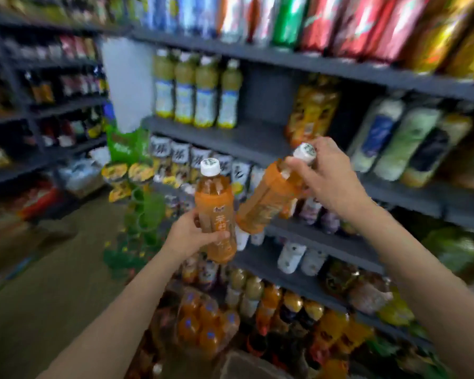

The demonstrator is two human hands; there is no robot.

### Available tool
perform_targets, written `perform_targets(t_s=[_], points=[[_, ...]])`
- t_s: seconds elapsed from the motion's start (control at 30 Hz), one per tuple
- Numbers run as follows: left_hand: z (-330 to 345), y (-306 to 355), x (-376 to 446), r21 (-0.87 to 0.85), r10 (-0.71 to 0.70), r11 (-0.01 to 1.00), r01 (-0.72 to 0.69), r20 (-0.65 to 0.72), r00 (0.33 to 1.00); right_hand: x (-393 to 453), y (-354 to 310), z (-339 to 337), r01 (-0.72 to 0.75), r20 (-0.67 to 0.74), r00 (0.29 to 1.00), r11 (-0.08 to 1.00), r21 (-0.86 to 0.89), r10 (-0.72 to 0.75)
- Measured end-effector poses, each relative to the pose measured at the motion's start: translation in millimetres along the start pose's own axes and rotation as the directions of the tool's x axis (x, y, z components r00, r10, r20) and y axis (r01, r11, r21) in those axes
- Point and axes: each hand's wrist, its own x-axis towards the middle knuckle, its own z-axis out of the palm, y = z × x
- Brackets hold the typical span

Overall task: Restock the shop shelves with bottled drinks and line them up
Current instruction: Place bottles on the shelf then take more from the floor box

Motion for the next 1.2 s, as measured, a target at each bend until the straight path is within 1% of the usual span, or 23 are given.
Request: perform_targets(t_s=[0.1, 0.2, 0.27, 0.3, 0.37, 0.43, 0.57, 0.67, 0.73, 0.83, 0.93, 1.0, 1.07, 1.1, 1.13, 1.2], points=[[45, 79, 18, -0.045, 0.15, 0.988, -0.146, 0.097, 0.984, 0, 27, -87, -0.113, -0.185, 0.977, 0.993, -0.044, 0.104], [97, 147, 26, -0.104, 0.288, 0.956, -0.273, 0.17, 0.943, -12, 67, -165, -0.257, -0.338, 0.91, 0.966, -0.008, 0.239], [137, 187, 27, -0.131, 0.374, 0.926, -0.353, 0.199, 0.906, -25, 97, -209, -0.33, -0.401, 0.865, 0.944, -0.001, 0.302], [160, 205, 27, -0.135, 0.41, 0.911, -0.389, 0.22, 0.885, -31, 114, -227, -0.362, -0.426, 0.847, 0.932, -0.024, 0.318], [206, 234, 27, -0.127, 0.459, 0.888, -0.441, 0.265, 0.848, -42, 150, -259, -0.411, -0.466, 0.822, 0.908, -0.086, 0.328], [254, 257, 29, -0.14, 0.485, 0.874, -0.465, 0.296, 0.823, -47, 188, -286, -0.428, -0.495, 0.812, 0.892, -0.147, 0.308], [345, 286, 47, -0.103, 0.461, 0.886, -0.453, 0.312, 0.831, -46, 258, -328, -0.426, -0.488, 0.831, 0.87, -0.246, 0.269], [397, 299, 63, -0.055, 0.425, 0.902, -0.429, 0.298, 0.855, -37, 307, -339, -0.406, -0.475, 0.845, 0.872, -0.273, 0.245], [421, 304, 71, -0.013, 0.402, 0.91, -0.414, 0.269, 0.875, -29, 339, -338, -0.4, -0.48, 0.845, 0.876, -0.27, 0.238], [449, 309, 82, -0.017, 0.369, 0.926, -0.376, 0.245, 0.897, -18, 376, -330, -0.385, -0.495, 0.839, 0.889, -0.249, 0.225], [472, 311, 93, 0.018, 0.321, 0.942, -0.336, 0.246, 0.914, -10, 391, -321, -0.387, -0.537, 0.81, 0.904, -0.184, 0.237], [485, 316, 99, 0.017, 0.289, 0.953, -0.302, 0.247, 0.925, -5, 397, -313, -0.385, -0.487, 0.834, 0.906, -0.178, 0.259], [493, 321, 106, 0.029, 0.248, 0.963, -0.266, 0.281, 0.927, -2, 410, -302, -0.389, -0.378, 0.87, 0.911, -0.133, 0.316], [496, 325, 109, 0.03, 0.222, 0.97, -0.243, 0.306, 0.926, -3, 418, -297, -0.394, -0.315, 0.881, 0.916, -0.076, 0.353], [498, 327, 113, 0.025, 0.197, 0.976, -0.217, 0.33, 0.923, -4, 426, -293, -0.403, -0.267, 0.882, 0.915, -0.004, 0.387], [501, 331, 119, 0.02, 0.166, 0.982, -0.185, 0.362, 0.918, -1, 439, -290, -0.424, -0.247, 0.868, 0.902, 0.082, 0.431]])
